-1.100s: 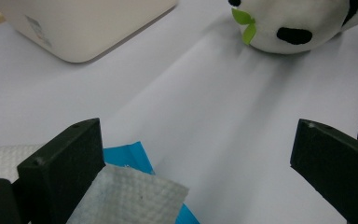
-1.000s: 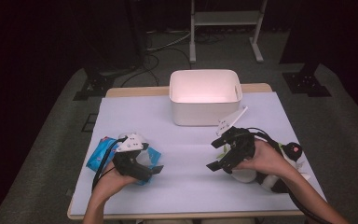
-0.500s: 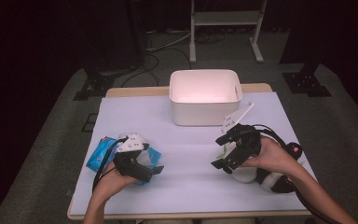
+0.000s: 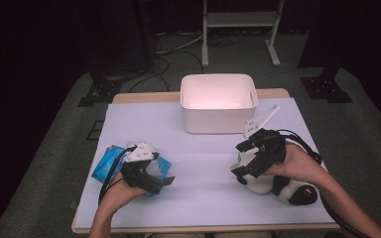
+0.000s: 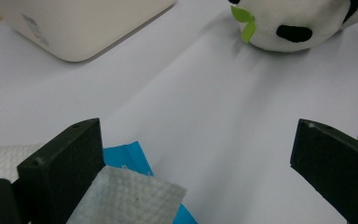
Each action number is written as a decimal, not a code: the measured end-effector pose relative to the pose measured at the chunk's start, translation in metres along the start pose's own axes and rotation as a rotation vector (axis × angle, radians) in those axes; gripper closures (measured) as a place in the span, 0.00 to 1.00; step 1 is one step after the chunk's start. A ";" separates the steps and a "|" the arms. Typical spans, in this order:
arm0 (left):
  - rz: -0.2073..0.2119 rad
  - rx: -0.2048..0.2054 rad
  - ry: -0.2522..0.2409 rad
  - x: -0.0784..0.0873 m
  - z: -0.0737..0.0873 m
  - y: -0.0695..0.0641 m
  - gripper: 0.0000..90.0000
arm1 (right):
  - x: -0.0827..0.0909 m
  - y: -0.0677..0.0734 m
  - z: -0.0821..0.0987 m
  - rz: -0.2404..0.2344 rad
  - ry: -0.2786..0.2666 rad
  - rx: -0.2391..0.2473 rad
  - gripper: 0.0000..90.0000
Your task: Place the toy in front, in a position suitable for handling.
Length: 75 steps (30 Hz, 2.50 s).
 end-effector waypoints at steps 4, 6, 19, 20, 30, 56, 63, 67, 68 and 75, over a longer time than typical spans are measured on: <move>0.000 0.000 -0.002 0.000 0.000 0.000 0.02 | 0.005 -0.001 0.002 0.005 0.003 0.001 0.17; 0.000 0.001 -0.002 0.000 0.000 0.000 0.02 | 0.007 -0.001 0.002 0.009 0.006 -0.002 0.17; 0.000 -0.002 0.001 -0.001 0.000 -0.001 0.02 | 0.023 -0.005 0.010 0.023 0.000 -0.011 0.18; 0.000 -0.003 0.002 -0.001 0.000 -0.001 0.02 | 0.025 -0.006 0.011 0.023 -0.002 -0.010 0.19; 0.003 -0.001 0.005 -0.003 0.000 -0.003 0.02 | 0.040 -0.015 0.029 0.054 0.011 -0.040 0.20; 0.003 0.004 0.012 -0.006 0.002 -0.004 0.02 | 0.059 -0.035 0.088 0.087 0.058 -0.107 0.42; 0.003 0.004 0.014 -0.007 0.003 -0.004 0.02 | 0.054 -0.038 0.097 0.081 0.079 -0.120 0.47; 0.003 0.004 0.013 -0.007 0.003 -0.004 0.02 | 0.052 -0.039 0.103 0.086 0.093 -0.123 0.51; 0.002 0.004 0.014 -0.007 0.003 -0.004 0.02 | 0.052 -0.041 0.105 0.086 0.093 -0.125 0.52; 0.002 0.007 0.017 -0.007 0.003 -0.004 0.02 | 0.051 -0.043 0.111 0.085 0.101 -0.128 0.60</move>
Point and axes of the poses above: each handheld gripper's, and its own axes: x roughly backward along the jaws, z roughly out of its underside, y roughly to its left, the point moved 7 cm from there along -x, roughly forward along the jaws, and after that the axes turned 2 degrees about -z, right-handed, at the moved point
